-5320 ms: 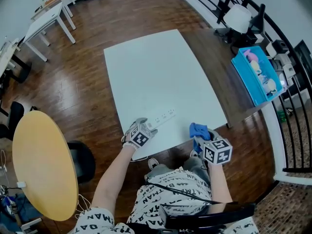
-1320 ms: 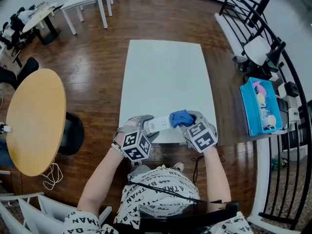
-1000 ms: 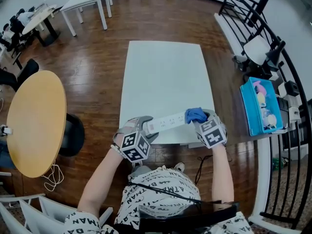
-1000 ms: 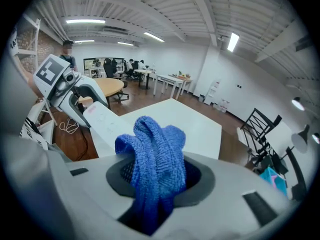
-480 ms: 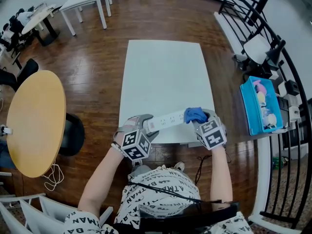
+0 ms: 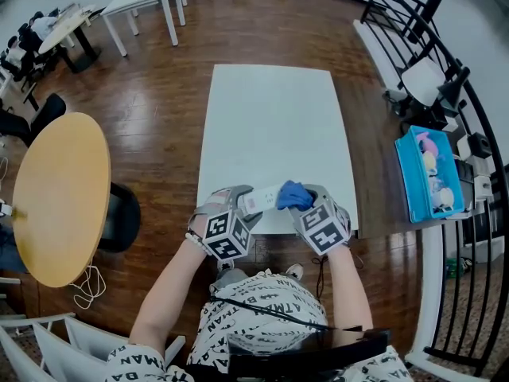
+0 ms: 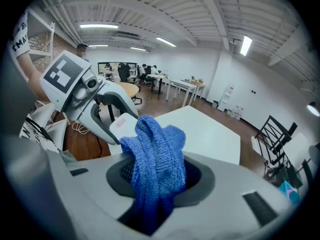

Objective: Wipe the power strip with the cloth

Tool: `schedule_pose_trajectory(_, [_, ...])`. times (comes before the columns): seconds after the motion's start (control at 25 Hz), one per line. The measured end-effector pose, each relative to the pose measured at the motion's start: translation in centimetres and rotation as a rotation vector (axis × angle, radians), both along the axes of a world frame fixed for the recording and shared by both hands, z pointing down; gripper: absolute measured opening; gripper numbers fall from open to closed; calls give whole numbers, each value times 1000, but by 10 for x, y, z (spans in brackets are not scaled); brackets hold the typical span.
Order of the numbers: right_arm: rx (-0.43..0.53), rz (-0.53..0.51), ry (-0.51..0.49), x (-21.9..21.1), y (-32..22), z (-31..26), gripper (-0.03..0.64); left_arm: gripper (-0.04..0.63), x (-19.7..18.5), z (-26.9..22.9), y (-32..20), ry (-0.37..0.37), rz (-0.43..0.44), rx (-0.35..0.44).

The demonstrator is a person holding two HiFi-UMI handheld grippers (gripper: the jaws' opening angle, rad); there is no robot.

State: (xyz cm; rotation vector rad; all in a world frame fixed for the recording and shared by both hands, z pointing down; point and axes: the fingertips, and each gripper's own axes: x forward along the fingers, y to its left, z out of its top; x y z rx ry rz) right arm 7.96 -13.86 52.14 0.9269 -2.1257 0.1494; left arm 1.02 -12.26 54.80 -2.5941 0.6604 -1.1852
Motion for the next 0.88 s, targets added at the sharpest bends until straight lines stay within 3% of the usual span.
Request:
schedule_pose_trajectory(0.4, [-49,-174,-75,-80,27,-6,141,273,6,3,1,-9,7,-3])
schedule_pose_trajectory(0.6, [-51,-231,-81,-97,33,-7,141,273,6,3,3,-7,10,0])
schedule_pose_trajectory(0.72, [-49,-200,-118,-87,28,-11,141,273,5,4,1,19,-6,-24])
schedule_pose_trajectory(0.88, [-2,-76,-164,-48,7,-23,141,273,-5,4,-7,135,-81,-131])
